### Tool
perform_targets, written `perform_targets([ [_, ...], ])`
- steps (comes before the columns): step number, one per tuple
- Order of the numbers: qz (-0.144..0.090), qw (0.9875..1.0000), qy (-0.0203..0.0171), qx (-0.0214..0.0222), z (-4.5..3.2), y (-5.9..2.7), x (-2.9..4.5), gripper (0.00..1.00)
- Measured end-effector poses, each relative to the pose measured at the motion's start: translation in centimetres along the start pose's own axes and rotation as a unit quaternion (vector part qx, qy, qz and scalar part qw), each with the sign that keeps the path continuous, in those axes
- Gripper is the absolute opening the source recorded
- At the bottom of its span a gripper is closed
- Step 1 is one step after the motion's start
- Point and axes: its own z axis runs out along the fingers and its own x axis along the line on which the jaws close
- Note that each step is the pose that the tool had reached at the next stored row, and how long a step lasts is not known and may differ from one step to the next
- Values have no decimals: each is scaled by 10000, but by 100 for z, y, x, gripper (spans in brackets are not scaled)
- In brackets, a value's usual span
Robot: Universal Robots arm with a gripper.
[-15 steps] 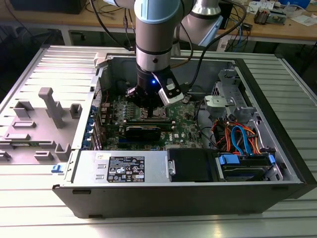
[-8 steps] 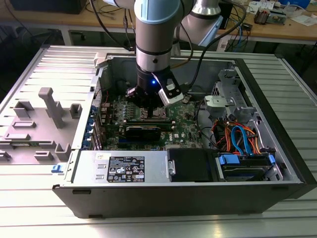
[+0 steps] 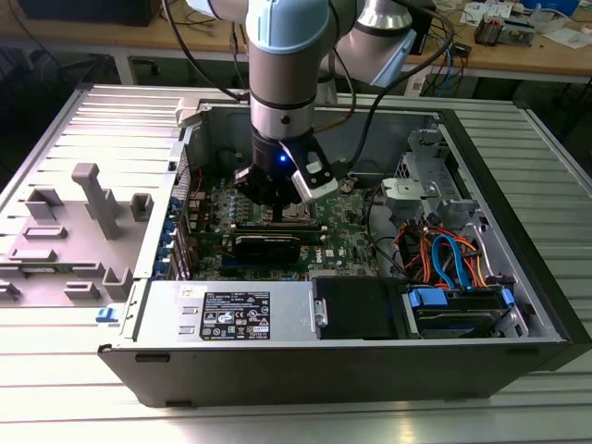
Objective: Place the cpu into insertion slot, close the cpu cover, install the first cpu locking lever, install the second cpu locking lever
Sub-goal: 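Install the second cpu locking lever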
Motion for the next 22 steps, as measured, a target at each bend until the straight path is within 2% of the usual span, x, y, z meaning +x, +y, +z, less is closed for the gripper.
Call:
perform_targets([
  [1,-17,10000,-2,-40,11,1,6,11],
  [2,-19,10000,-3,-55,12,0,11,11],
  [8,-20,10000,7,-73,-10,-14,7,11],
  [9,-19,10000,11,-97,-10,-19,3,11],
  [10,-19,9999,14,-166,-11,-36,1,11],
  [11,-20,9998,12,-211,-10,-56,2,11],
  [13,-20,9997,10,-239,0,-70,3,11],
  [18,-20,9994,2,-352,38,-95,47,11],
  [22,-21,9992,0,-402,57,-103,74,11],
])
